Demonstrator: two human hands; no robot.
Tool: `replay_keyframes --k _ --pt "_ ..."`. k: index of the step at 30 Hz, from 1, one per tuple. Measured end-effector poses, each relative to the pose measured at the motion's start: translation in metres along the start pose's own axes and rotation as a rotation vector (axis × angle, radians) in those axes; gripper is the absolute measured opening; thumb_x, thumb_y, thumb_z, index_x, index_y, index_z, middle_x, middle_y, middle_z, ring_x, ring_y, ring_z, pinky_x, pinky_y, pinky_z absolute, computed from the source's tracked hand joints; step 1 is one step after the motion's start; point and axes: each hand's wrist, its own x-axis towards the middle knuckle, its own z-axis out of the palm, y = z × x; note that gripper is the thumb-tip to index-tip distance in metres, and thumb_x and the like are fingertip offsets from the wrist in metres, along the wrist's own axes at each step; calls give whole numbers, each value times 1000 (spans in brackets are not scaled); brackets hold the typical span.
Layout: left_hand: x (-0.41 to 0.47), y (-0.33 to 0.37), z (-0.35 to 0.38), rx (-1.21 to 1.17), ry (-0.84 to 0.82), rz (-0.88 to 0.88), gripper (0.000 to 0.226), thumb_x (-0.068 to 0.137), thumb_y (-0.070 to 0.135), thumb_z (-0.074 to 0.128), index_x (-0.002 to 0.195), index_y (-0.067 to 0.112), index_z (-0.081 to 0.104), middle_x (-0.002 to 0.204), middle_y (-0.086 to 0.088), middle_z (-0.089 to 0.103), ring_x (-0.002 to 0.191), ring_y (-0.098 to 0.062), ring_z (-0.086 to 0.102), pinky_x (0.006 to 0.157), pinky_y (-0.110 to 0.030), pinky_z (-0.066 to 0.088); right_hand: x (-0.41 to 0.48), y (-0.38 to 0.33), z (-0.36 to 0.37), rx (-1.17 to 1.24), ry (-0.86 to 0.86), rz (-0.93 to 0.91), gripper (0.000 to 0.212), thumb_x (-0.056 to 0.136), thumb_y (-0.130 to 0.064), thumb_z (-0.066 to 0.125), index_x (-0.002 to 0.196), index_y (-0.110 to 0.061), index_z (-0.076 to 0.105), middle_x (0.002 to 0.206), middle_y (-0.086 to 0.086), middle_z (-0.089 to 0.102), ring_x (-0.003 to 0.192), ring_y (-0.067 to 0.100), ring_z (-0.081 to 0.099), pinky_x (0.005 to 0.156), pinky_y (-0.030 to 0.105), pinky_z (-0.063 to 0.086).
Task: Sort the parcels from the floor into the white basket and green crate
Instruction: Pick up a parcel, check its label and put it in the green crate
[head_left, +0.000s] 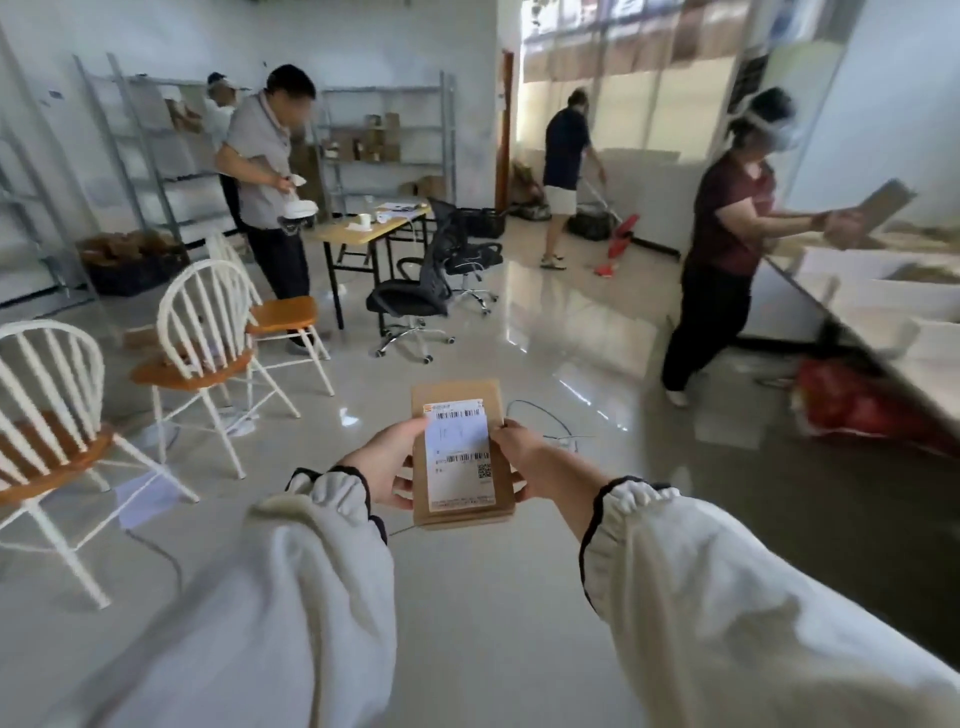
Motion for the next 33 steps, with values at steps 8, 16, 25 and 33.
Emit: replay_keyframes --k 8,16,25,33 --pt "-42 30 296 202 -396 60 43 78 57 59 92 16 64 96 -13 64 89 -33 61 64 -37 52 -100 102 -249 159 445 82 23 94 -27 37 103 -23 58 96 7 67 88 30 64 91 50 47" --pt "-122 8 521 436 -780 103 48 76 65 58 85 19 66 87 -9 72 97 -31 63 93 -48 46 -242 219 -391 408 780 159 28 98 -39 36 106 -22 57 93 5 68 81 26 63 67 43 51" --pt "-218 -52 681 739 -1215 211 25 94 16 53 110 34 59 106 -8 68 102 -30 59 91 -55 46 -379 333 -451 719 1136 312 32 94 -42 40 101 -18 59 90 6 66 85 26 63 88 49 50" --pt "-280 -113 758 975 -1482 183 31 94 9 49 97 39 57 105 -8 65 95 -29 59 74 -43 50 -450 404 -443 1017 1398 435 23 92 -31 43 90 -14 58 94 7 69 90 28 64 69 39 54"
